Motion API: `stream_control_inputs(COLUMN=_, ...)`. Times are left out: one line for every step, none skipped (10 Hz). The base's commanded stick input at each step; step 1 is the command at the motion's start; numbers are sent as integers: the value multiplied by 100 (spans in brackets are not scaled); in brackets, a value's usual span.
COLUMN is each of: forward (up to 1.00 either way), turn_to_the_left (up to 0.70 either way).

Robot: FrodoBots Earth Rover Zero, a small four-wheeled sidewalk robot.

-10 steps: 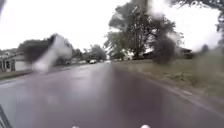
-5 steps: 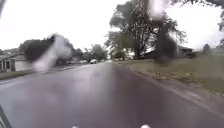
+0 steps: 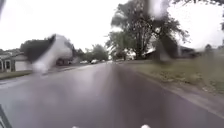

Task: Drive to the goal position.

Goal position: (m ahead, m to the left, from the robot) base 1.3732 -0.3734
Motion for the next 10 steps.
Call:
stream_control_inputs(forward=70, turn_to_the_left=0)
stream_control_inputs(forward=70, turn_to_the_left=0)
stream_control_inputs(forward=70, turn_to_the_left=0)
stream_control_inputs(forward=70, turn_to_the_left=0)
stream_control_inputs(forward=70, turn_to_the_left=0)
stream_control_inputs(forward=70, turn_to_the_left=0)
stream_control_inputs(forward=70, turn_to_the_left=0)
stream_control_inputs(forward=70, turn_to_the_left=0)
stream_control_inputs(forward=70, turn_to_the_left=0)
stream_control_inputs(forward=70, turn_to_the_left=0)
